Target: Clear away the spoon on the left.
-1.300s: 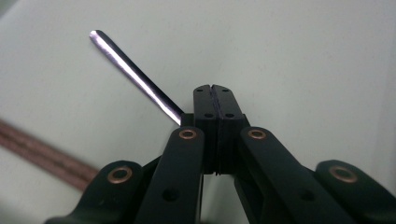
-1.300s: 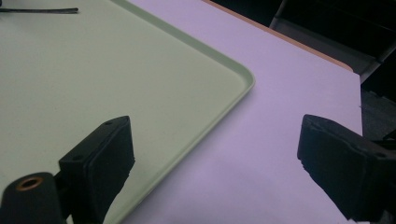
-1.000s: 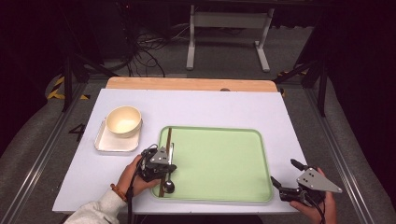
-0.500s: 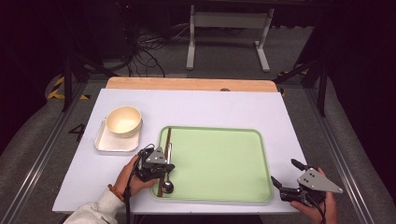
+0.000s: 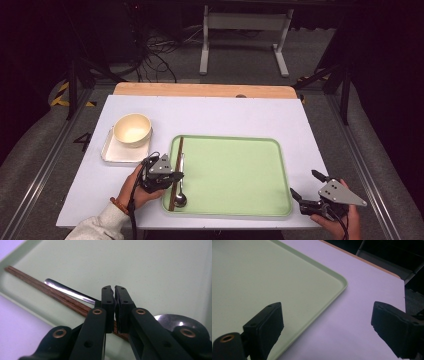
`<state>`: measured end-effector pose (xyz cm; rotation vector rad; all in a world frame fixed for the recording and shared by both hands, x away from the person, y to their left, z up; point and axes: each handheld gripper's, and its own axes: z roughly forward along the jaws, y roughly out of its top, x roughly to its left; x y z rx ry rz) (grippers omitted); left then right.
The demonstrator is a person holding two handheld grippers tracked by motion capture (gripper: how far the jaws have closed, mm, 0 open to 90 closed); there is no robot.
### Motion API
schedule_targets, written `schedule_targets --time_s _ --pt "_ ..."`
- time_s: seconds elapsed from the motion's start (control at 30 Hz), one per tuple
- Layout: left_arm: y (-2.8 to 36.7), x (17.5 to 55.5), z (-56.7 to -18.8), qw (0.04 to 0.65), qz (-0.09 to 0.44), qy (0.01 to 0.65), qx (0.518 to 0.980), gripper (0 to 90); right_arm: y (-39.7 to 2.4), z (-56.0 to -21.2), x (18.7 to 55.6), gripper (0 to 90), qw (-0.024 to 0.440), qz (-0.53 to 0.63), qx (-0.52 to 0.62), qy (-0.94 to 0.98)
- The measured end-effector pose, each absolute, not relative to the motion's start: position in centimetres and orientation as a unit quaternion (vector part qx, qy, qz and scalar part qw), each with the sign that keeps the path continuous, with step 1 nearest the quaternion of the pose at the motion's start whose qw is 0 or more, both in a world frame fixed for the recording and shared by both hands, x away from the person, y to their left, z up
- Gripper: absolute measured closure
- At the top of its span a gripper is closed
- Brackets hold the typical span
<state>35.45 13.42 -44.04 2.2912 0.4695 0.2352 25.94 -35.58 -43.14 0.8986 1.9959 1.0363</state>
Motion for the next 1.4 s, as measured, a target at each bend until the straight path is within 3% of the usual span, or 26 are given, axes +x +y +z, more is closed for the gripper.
schedule_targets --time_s 0.3,0.5,1.4 --pt "14.2 34.6 -42.0 0.409 0.121 0.167 0.889 76.8 -35.4 -43.2 26.2 10.9 0.350 0.398 0.345 0.775" --pt "15.2 34.0 -41.1 0.407 0.154 0.166 0.885 65.8 -35.2 -43.2 26.5 10.9 0.348 0.398 0.341 0.777" --pt "19.7 34.7 -39.4 0.406 0.209 0.238 0.857 28.3 -34.5 -43.2 27.4 10.9 0.345 0.403 0.328 0.782"
